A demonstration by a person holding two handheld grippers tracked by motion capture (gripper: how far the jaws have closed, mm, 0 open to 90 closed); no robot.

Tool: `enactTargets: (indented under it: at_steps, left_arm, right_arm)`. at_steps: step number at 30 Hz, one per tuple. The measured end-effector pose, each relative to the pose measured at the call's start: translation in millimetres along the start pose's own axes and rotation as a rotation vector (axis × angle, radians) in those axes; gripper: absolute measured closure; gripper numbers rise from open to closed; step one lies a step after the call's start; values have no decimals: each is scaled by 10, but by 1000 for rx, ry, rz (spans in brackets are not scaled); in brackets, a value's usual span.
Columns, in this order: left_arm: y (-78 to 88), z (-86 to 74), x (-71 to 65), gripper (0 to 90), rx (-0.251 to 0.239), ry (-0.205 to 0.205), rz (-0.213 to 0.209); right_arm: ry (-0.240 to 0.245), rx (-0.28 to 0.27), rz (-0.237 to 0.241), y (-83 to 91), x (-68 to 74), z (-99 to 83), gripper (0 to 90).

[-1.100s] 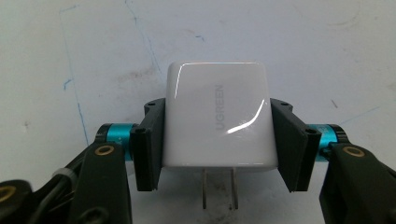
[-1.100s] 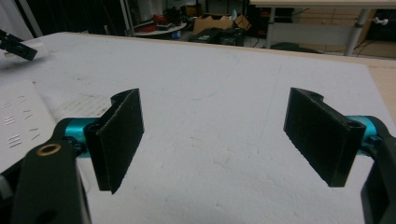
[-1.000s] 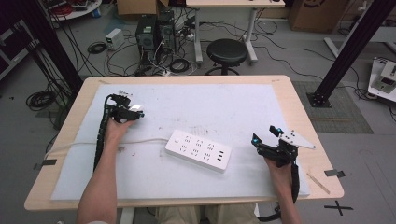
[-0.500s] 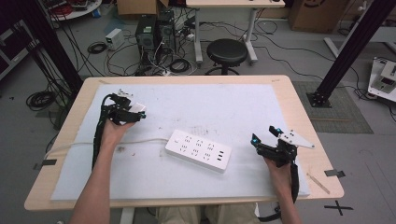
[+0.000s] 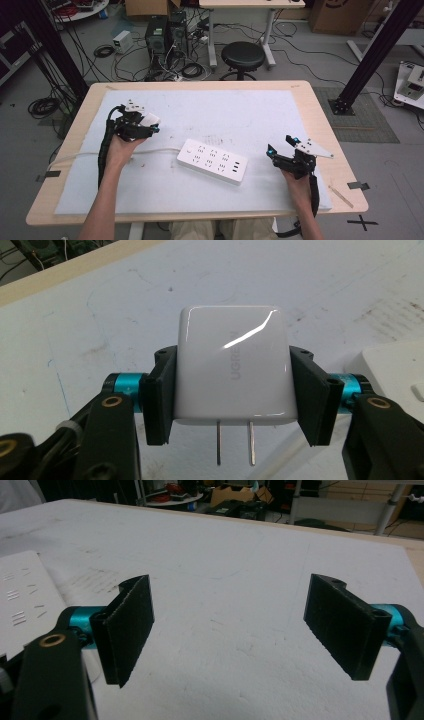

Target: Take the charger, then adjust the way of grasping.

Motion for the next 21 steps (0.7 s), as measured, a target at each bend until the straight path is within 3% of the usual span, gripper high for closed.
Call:
enactTargets:
  at_steps: [9, 21]
  left_arm:
    - [159, 40, -157, 424, -56, -20, -16]
    - [288, -44, -576, 424, -122, -77, -81]
  right_arm:
    - [3, 1, 15, 2, 24, 2, 205]
    - [0, 4, 41, -3, 34, 11, 205]
Point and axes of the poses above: each handheld gripper's, and its own axes: y roughly backward along the jaws, z roughly out of its top, x roughly to its left, the point moved 10 cm from there along -y, roughly forward along the jaws, and after that the axes turned 13 degrees about y, right-handed, at the moved point
